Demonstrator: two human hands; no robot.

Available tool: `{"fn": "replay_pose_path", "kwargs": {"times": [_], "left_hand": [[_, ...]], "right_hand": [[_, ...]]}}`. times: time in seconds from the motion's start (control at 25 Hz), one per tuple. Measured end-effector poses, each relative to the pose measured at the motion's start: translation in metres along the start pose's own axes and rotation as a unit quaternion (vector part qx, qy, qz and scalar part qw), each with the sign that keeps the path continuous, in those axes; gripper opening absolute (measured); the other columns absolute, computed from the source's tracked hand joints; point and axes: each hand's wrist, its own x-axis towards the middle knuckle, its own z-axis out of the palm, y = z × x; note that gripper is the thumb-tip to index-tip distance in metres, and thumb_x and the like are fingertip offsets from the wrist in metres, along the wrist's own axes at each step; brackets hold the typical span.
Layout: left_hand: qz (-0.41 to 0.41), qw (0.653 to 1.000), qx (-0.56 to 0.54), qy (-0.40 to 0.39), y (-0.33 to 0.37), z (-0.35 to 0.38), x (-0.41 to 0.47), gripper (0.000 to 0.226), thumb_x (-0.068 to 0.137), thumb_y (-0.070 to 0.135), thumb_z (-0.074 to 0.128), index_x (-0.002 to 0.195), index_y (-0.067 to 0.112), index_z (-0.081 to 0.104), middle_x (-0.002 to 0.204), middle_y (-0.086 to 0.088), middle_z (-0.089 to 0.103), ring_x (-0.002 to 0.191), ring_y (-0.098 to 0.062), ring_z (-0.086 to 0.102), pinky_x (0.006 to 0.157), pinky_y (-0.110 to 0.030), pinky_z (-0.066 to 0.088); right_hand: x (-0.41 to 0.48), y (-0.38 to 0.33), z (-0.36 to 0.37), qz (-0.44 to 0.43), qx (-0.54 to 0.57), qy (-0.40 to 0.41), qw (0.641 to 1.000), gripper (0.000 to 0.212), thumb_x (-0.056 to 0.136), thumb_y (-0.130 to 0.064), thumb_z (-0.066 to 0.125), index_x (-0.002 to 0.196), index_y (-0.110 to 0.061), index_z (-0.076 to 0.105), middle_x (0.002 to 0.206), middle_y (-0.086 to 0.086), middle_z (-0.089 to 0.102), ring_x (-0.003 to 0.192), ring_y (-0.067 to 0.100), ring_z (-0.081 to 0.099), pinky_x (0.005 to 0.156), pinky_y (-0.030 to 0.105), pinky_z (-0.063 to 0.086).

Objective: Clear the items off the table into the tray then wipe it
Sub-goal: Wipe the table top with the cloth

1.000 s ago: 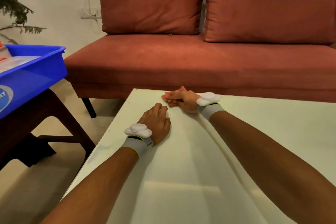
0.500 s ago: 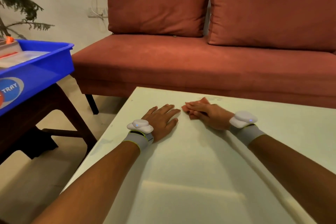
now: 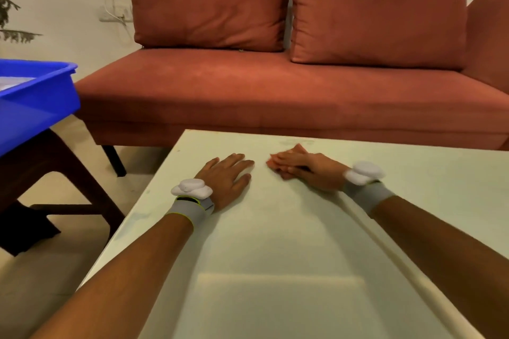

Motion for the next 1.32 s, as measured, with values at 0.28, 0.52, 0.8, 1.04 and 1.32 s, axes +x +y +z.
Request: {"fn": "replay_pose_path", "kwargs": {"times": [0.28,0.52,0.8,1.04,1.32], "left_hand": [[0.003,1.000,0.001,0.007,-0.003,0.000,-0.002,0.069,0.082,0.058,0.006,0.143,0.037,0.030,0.155,0.008,0.025,0.144,-0.009,0.018,0.117,-0.039,0.012],[0.000,1.000,-0.006,0.006,-0.005,0.003,0.002,0.063,0.085,0.049,0.013,0.144,0.036,0.030,0.156,0.009,0.024,0.145,-0.009,0.016,0.118,-0.037,0.011],[0.002,1.000,-0.012,0.010,-0.002,-0.001,0.001,0.065,0.084,0.053,0.013,0.143,0.034,0.033,0.155,0.006,0.027,0.145,-0.012,0.020,0.117,-0.039,0.013],[0.008,1.000,-0.012,0.000,-0.001,-0.001,-0.002,0.064,0.084,0.055,0.017,0.142,0.034,0.033,0.155,0.006,0.026,0.145,-0.011,0.018,0.118,-0.039,0.012],[-0.012,1.000,-0.022,0.001,0.009,-0.011,-0.008,0.070,0.085,0.061,0.010,0.138,0.030,0.042,0.152,0.002,0.035,0.141,-0.018,0.029,0.115,-0.039,0.022]], "right_hand": [[0.026,-0.006,-0.001,0.201,0.062,0.074,0.975,0.035,0.100,-0.011,0.037,0.131,-0.004,0.051,0.135,0.012,0.054,0.121,0.026,0.053,0.077,-0.005,0.029],[-0.028,-0.034,0.009,0.021,0.004,0.005,1.000,0.040,0.100,-0.028,0.038,0.139,-0.028,0.042,0.148,-0.008,0.039,0.136,0.008,0.031,0.112,0.019,0.017],[0.019,-0.044,0.010,0.144,-0.006,0.072,0.987,0.029,0.098,-0.022,0.037,0.111,-0.017,0.062,0.116,0.002,0.066,0.112,0.023,0.058,0.101,0.038,0.035],[-0.073,-0.028,0.004,0.084,-0.024,0.012,0.996,0.040,0.100,-0.034,0.035,0.140,-0.032,0.038,0.146,-0.015,0.034,0.136,0.008,0.028,0.113,0.027,0.019],[-0.009,-0.107,0.038,0.098,0.006,0.065,0.993,0.034,0.099,-0.022,0.041,0.128,-0.016,0.057,0.133,0.006,0.054,0.117,0.025,0.044,0.099,0.025,0.022]]}}
